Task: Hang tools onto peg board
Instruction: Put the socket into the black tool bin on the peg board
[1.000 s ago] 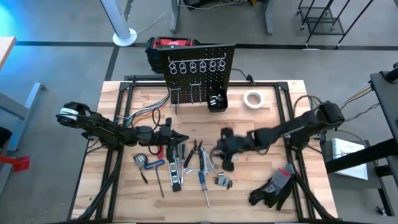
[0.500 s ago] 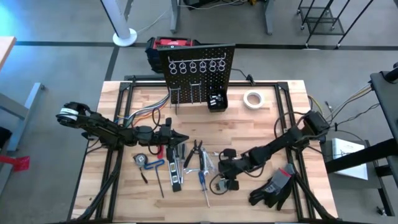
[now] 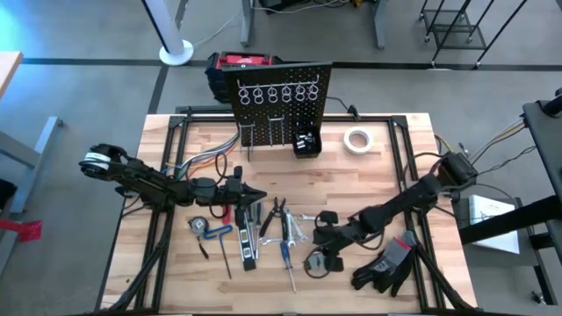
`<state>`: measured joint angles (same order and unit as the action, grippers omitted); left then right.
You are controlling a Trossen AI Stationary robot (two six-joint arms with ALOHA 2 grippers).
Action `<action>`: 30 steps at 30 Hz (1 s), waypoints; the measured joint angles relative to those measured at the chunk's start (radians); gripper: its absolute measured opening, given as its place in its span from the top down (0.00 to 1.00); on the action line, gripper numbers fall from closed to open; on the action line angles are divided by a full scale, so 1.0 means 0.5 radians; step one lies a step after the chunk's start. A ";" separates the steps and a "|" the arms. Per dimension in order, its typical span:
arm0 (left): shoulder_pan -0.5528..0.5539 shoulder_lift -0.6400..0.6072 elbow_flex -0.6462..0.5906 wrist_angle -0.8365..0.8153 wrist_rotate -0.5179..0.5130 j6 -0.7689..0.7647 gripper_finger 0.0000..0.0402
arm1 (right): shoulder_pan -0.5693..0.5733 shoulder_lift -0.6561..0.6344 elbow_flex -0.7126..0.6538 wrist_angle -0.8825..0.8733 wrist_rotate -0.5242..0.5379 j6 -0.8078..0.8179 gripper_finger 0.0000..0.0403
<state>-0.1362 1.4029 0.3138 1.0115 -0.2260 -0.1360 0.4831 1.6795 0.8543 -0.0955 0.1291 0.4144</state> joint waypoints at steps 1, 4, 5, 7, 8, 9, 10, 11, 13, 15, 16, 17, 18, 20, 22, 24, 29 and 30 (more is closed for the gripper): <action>0.000 0.000 0.000 0.000 0.000 0.000 1.00 | 0.009 -0.002 0.000 -0.020 0.000 0.014 0.74; 0.000 0.000 0.000 -0.005 0.000 0.001 1.00 | 0.025 0.019 0.000 -0.048 -0.010 0.039 0.74; 0.000 0.000 0.000 -0.005 0.000 0.005 1.00 | 0.026 0.033 0.000 -0.047 -0.014 0.043 0.73; 0.000 0.000 0.000 -0.001 0.000 0.013 1.00 | 0.029 0.067 0.000 -0.047 -0.014 0.042 0.73; 0.000 0.000 0.000 0.000 0.000 0.014 1.00 | 0.029 0.078 0.000 -0.049 -0.014 0.034 0.72; 0.000 0.000 0.000 0.000 0.000 0.015 1.00 | 0.028 0.088 0.000 -0.046 -0.014 0.030 0.72; 0.000 0.000 0.000 0.001 0.000 0.015 1.00 | 0.025 0.097 0.000 -0.041 -0.013 0.021 0.72; 0.000 0.000 0.000 0.002 0.000 0.015 1.00 | 0.024 0.107 0.002 -0.040 -0.014 0.013 0.72; 0.000 0.000 0.000 0.002 0.000 0.015 1.00 | 0.024 0.119 0.002 -0.044 -0.016 -0.011 0.73; 0.000 0.000 0.000 0.003 0.000 0.017 1.00 | 0.019 0.136 0.003 -0.036 -0.060 -0.039 0.74; 0.001 0.000 0.000 0.004 0.000 0.026 1.00 | 0.017 0.144 0.003 -0.039 -0.070 -0.054 0.74; 0.001 0.000 0.000 0.007 0.000 0.035 1.00 | 0.015 0.158 0.003 -0.039 -0.078 -0.061 0.74; 0.000 0.000 0.000 0.012 -0.001 0.041 1.00 | 0.008 0.168 0.005 -0.026 -0.085 -0.070 0.74; 0.000 0.000 0.000 0.019 -0.001 0.044 1.00 | -0.001 0.178 0.007 -0.019 -0.099 -0.097 0.74; 0.000 0.000 0.000 0.020 -0.002 0.044 1.00 | -0.012 0.197 0.007 0.012 -0.099 -0.120 0.73; 0.000 0.000 0.000 0.030 -0.002 0.044 1.00 | -0.022 0.208 0.005 0.020 -0.103 -0.148 0.73; 0.001 0.000 0.002 0.044 -0.003 0.045 1.00 | -0.047 0.218 0.004 0.046 -0.137 -0.167 0.75; 0.001 0.000 0.002 0.046 -0.003 0.045 1.00 | -0.050 0.223 0.004 0.050 -0.148 -0.167 0.75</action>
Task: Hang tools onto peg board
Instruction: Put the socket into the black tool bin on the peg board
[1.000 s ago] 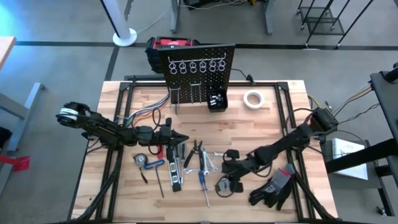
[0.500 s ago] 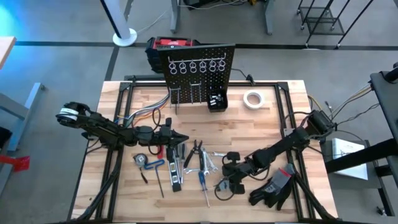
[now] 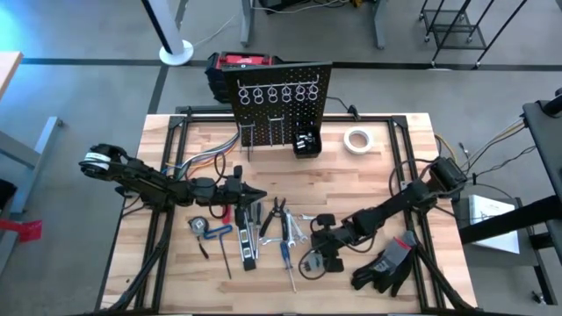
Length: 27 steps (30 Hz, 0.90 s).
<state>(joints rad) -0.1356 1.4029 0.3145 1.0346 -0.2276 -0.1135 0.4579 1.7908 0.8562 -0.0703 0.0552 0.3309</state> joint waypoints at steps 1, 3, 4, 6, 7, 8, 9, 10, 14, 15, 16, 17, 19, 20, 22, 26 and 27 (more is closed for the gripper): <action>0.000 0.000 0.000 0.000 0.000 0.000 1.00 | -0.002 0.003 0.000 0.001 -0.002 0.000 0.76; 0.000 0.000 0.000 0.000 -0.001 0.000 1.00 | -0.012 0.010 0.000 0.004 -0.002 -0.005 0.77; 0.000 0.000 0.000 0.000 -0.002 0.000 1.00 | -0.017 0.016 0.001 0.007 -0.002 -0.009 0.79; 0.000 0.000 0.000 -0.001 -0.002 0.000 1.00 | -0.033 0.031 0.004 0.018 -0.003 -0.027 0.83; 0.000 0.000 0.000 -0.002 -0.002 0.000 1.00 | -0.041 0.034 0.005 0.030 -0.002 -0.041 0.85; 0.000 0.000 0.000 -0.003 -0.002 0.000 1.00 | -0.051 0.036 0.005 0.038 -0.001 -0.060 0.87; 0.000 0.000 0.000 -0.005 -0.002 0.000 1.00 | -0.061 0.037 0.005 0.053 0.014 -0.081 0.90; 0.000 0.000 0.000 -0.006 -0.002 0.000 1.00 | -0.072 0.038 0.004 0.077 0.044 -0.108 0.90; 0.000 0.000 0.000 -0.008 -0.001 -0.015 1.00 | -0.123 0.009 0.017 0.198 0.165 -0.245 0.90; -0.001 0.000 0.000 -0.008 0.000 -0.022 1.00 | -0.135 -0.011 0.045 0.201 0.200 -0.286 0.90; -0.001 0.000 0.000 -0.008 0.001 -0.032 1.00 | -0.148 -0.038 0.074 0.197 0.243 -0.327 0.90; -0.001 0.000 0.000 -0.008 0.007 -0.041 1.00 | -0.162 -0.065 0.096 0.180 0.295 -0.376 0.90; -0.001 0.000 0.000 -0.011 0.027 -0.052 1.00 | -0.202 -0.110 0.133 0.132 0.395 -0.478 0.90; -0.001 0.000 0.000 -0.012 0.030 -0.052 1.00 | -0.227 -0.137 0.148 0.119 0.448 -0.538 0.90; -0.001 0.000 0.000 -0.015 0.034 -0.053 1.00 | -0.283 -0.207 0.177 0.099 0.560 -0.644 0.90; -0.001 0.000 -0.001 -0.039 0.037 -0.054 1.00 | -0.428 -0.373 0.219 0.073 0.724 -0.776 0.90; -0.001 0.000 -0.001 -0.054 0.037 -0.059 1.00 | -0.470 -0.406 0.219 0.064 0.735 -0.786 0.90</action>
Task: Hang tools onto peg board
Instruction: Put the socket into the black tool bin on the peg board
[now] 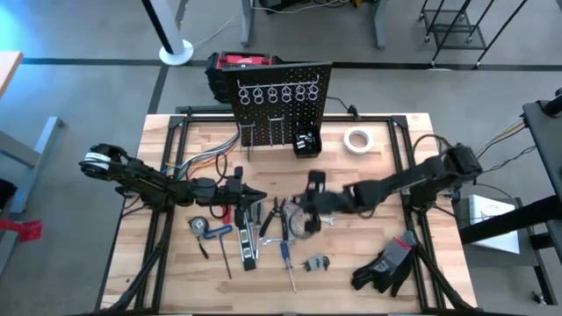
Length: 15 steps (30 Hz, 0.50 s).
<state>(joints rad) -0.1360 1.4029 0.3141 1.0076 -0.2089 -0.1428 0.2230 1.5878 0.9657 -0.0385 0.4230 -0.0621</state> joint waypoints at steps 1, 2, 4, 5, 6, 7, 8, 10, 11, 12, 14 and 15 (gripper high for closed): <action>0.000 0.000 0.000 -0.019 0.003 -0.013 1.00 | -0.044 -0.038 0.002 -0.004 0.001 -0.006 0.90; 0.000 -0.001 0.000 -0.045 0.027 -0.036 1.00 | -0.088 -0.083 0.006 -0.023 0.001 -0.012 0.90; 0.000 -0.007 0.000 -0.121 0.088 -0.082 1.00 | -0.179 -0.168 0.010 -0.034 0.006 -0.030 0.90; -0.001 -0.014 0.000 -0.177 0.100 -0.094 1.00 | -0.225 -0.205 0.009 -0.035 0.006 -0.035 0.90; -0.002 -0.019 -0.001 -0.229 0.103 -0.099 1.00 | -0.276 -0.234 0.008 -0.051 0.005 -0.036 0.90; -0.002 -0.022 -0.001 -0.272 0.104 -0.102 1.00 | -0.325 -0.258 0.006 -0.080 0.004 -0.035 0.90; -0.001 -0.029 -0.001 -0.322 0.104 -0.108 1.00 | -0.372 -0.276 0.004 -0.099 0.005 -0.028 0.90; -0.001 -0.040 -0.001 -0.391 0.104 -0.115 1.00 | -0.463 -0.293 0.004 -0.108 0.003 -0.006 0.90; 0.001 -0.046 -0.001 -0.426 0.103 -0.115 1.00 | -0.504 -0.297 0.006 -0.117 0.004 0.002 0.90; 0.001 -0.052 -0.001 -0.462 0.103 -0.113 1.00 | -0.540 -0.296 0.006 -0.117 0.003 0.012 0.90; 0.001 -0.054 -0.001 -0.505 0.103 -0.104 1.00 | -0.603 -0.272 0.008 -0.076 -0.001 0.017 0.90; 0.001 -0.055 -0.001 -0.521 0.103 -0.103 1.00 | -0.633 -0.262 0.010 -0.064 -0.004 0.019 0.89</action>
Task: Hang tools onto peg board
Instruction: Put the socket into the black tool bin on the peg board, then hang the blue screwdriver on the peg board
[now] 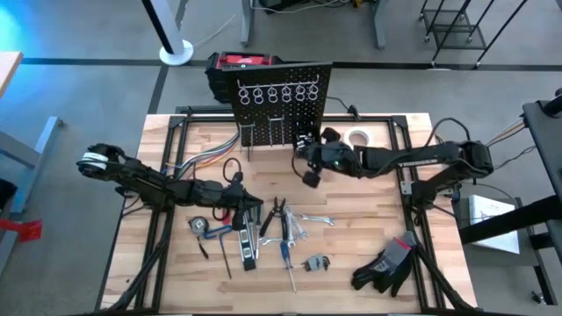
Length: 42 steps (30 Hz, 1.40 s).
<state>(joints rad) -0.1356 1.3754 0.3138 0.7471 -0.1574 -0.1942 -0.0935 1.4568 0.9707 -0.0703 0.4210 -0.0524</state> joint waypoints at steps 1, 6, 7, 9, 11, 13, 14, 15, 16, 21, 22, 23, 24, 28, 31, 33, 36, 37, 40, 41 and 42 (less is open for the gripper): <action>0.000 0.000 0.000 -0.012 0.000 0.002 1.00 | -0.028 0.010 0.000 -0.008 0.000 0.016 0.87; 0.002 0.000 0.000 -0.030 -0.063 0.004 1.00 | -0.156 0.039 0.000 -0.001 0.040 0.212 0.82; 0.002 -0.001 0.000 -0.031 -0.109 0.004 1.00 | -0.167 0.039 0.000 -0.001 0.089 0.268 0.81; 0.002 -0.002 0.000 -0.036 -0.219 0.004 1.00 | -0.177 0.037 0.000 -0.001 0.188 0.329 0.78; 0.003 -0.002 0.000 -0.059 -0.320 0.004 1.00 | -0.178 0.030 0.000 0.000 0.240 0.331 0.75; 0.004 -0.002 0.000 -0.087 -0.395 0.004 1.00 | -0.178 0.018 0.000 0.006 0.248 0.325 0.73; 0.006 -0.002 0.000 -0.101 -0.405 0.005 1.00 | -0.177 0.011 0.000 0.009 0.247 0.318 0.71; 0.006 -0.002 0.000 -0.117 -0.408 0.004 1.00 | -0.176 0.007 0.000 0.007 0.247 0.316 0.70; 0.009 -0.002 0.000 -0.131 -0.409 0.004 1.00 | -0.176 0.006 0.000 0.007 0.247 0.315 0.69; 0.009 -0.002 0.000 -0.133 -0.416 0.003 0.98 | -0.162 -0.014 0.000 -0.007 0.245 0.319 0.63; 0.010 -0.002 -0.001 -0.133 -0.416 0.001 0.97 | -0.147 -0.016 0.000 -0.008 0.246 0.325 0.62; 0.010 -0.002 0.000 -0.133 -0.415 -0.003 0.96 | -0.127 -0.019 -0.003 -0.009 0.245 0.326 0.61; 0.010 -0.002 0.000 -0.134 -0.408 -0.003 0.96 | -0.102 -0.019 -0.008 -0.013 0.243 0.325 0.60; 0.010 -0.002 0.000 -0.136 -0.352 -0.080 0.94 | 0.023 -0.019 -0.039 -0.030 0.168 0.326 0.60; 0.010 -0.002 0.000 -0.150 -0.237 -0.130 0.92 | 0.130 -0.019 -0.067 -0.048 0.084 0.353 0.61; 0.009 -0.002 0.000 -0.153 -0.199 -0.156 0.90 | 0.204 -0.019 -0.085 -0.061 0.082 0.382 0.63; 0.010 -0.002 0.000 -0.153 -0.188 -0.160 0.87 | 0.304 -0.019 -0.107 -0.060 0.082 0.437 0.66; 0.010 -0.002 0.000 -0.152 -0.190 -0.161 0.85 | 0.334 -0.019 -0.116 -0.061 0.082 0.448 0.67; 0.010 -0.002 0.029 -0.155 -0.191 -0.152 0.82 | 0.407 -0.019 -0.158 -0.058 0.100 0.471 0.69; 0.010 -0.002 0.044 -0.149 -0.191 -0.150 0.81 | 0.425 -0.019 -0.184 -0.059 0.108 0.484 0.69; 0.010 0.000 0.062 -0.150 -0.190 -0.148 0.81 | 0.437 -0.019 -0.213 -0.058 0.110 0.514 0.70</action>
<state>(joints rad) -0.1307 1.3755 0.3447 0.6724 -0.2525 -0.2683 0.1249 1.4471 0.8642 -0.0993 0.4761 0.2047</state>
